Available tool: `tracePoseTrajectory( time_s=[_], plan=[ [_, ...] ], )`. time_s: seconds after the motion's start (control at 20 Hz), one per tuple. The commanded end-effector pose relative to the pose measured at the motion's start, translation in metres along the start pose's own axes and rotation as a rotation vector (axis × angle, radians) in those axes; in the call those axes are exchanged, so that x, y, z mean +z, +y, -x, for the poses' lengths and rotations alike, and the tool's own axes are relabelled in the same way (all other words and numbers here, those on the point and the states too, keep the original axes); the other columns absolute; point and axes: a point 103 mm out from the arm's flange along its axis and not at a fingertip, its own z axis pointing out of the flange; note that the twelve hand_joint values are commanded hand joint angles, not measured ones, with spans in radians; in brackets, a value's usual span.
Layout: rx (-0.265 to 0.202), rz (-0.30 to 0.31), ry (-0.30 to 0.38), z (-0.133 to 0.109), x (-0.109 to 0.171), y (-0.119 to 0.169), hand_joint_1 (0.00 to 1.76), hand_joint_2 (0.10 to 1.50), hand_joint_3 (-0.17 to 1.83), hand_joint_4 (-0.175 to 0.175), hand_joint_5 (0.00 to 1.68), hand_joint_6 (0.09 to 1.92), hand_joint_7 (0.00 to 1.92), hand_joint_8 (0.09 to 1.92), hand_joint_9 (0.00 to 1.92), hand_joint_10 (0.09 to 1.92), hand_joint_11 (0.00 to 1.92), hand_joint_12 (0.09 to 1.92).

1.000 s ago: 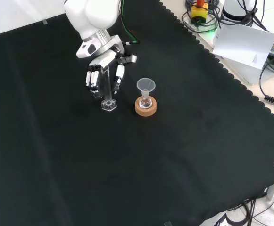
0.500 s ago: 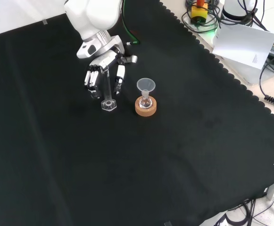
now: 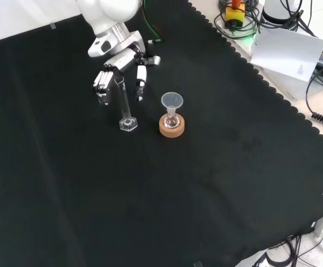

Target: Put the graduated cylinder back on the table.

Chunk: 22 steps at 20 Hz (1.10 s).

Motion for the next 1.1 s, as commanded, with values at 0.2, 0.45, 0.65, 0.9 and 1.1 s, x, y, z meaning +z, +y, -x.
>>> tracePoseTrajectory(
  time_s=[0.2, 0.45, 0.65, 0.9, 1.1],
  plan=[
    [0.086, 0.049, -0.061, 0.001, -0.038, -0.035, 0.79, 0.89, -0.17, -0.084, 0.33, 0.23, 0.22, 0.73, 0.45, 0.68, 0.26, 1.38],
    [0.121, 0.092, -0.091, -0.011, -0.068, -0.063, 0.79, 0.89, -0.17, -0.084, 0.34, 0.22, 0.22, 0.73, 0.45, 0.68, 0.26, 1.38],
    [0.139, 0.125, -0.121, -0.027, -0.087, -0.084, 0.79, 0.9, -0.17, -0.084, 0.34, 0.21, 0.23, 0.73, 0.45, 0.69, 0.25, 1.38],
    [0.173, 0.168, -0.161, -0.047, -0.111, -0.111, 0.78, 0.9, -0.17, -0.084, 0.34, 0.2, 0.22, 0.73, 0.44, 0.69, 0.25, 1.39],
    [0.202, 0.19, -0.182, -0.064, -0.125, -0.132, 0.77, 0.9, -0.17, -0.085, 0.34, 0.19, 0.21, 0.72, 0.44, 0.69, 0.25, 1.39]
  ],
)
